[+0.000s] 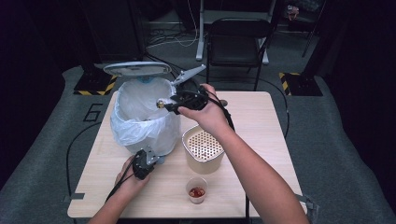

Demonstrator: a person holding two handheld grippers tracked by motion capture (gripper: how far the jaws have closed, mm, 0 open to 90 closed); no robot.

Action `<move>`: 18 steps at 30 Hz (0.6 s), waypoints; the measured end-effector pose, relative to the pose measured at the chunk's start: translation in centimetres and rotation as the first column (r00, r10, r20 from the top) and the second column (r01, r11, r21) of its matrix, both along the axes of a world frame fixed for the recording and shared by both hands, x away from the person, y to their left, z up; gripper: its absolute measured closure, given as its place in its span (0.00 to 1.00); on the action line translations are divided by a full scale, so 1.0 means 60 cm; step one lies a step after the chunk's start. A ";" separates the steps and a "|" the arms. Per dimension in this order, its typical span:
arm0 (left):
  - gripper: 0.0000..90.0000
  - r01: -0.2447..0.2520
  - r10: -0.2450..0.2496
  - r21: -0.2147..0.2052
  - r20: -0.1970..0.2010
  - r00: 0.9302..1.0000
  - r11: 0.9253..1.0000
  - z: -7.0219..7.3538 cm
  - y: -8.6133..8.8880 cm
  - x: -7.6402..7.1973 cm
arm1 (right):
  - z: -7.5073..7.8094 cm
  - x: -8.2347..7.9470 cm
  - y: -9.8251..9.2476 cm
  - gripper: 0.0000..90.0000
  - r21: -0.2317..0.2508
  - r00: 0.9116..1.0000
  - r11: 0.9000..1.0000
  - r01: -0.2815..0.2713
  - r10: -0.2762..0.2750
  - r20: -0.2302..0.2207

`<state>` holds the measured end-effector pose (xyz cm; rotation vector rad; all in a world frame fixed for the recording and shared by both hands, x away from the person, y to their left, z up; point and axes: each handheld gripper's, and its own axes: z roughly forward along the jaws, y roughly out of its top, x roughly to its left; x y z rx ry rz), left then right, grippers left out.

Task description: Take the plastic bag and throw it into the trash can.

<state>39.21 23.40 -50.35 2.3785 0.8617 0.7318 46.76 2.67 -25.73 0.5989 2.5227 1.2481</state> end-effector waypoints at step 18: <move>1.00 0.001 -0.001 -0.002 -0.005 1.000 1.000 0.001 0.001 0.000 | -0.011 0.033 0.084 0.67 -0.044 1.000 0.999 0.025 -0.025 0.003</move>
